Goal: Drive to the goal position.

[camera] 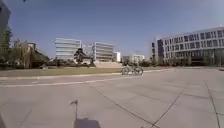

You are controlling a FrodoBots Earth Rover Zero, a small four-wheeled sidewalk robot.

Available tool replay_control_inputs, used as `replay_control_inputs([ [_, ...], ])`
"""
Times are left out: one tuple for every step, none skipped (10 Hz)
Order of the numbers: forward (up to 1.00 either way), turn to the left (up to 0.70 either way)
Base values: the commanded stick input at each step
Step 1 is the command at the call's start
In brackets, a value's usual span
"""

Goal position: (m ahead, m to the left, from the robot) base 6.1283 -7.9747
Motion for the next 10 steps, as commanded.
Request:
replay_control_inputs([
  [0.7,0.0],
  [0.7,0.0],
  [0.7,0.0],
  [0.7,0.0],
  [0.7,0.0],
  [0.7,0.0],
  [0.66,0.0],
  [0.48,0.0],
  [0.38,0.0],
  [0.32,0.0],
])
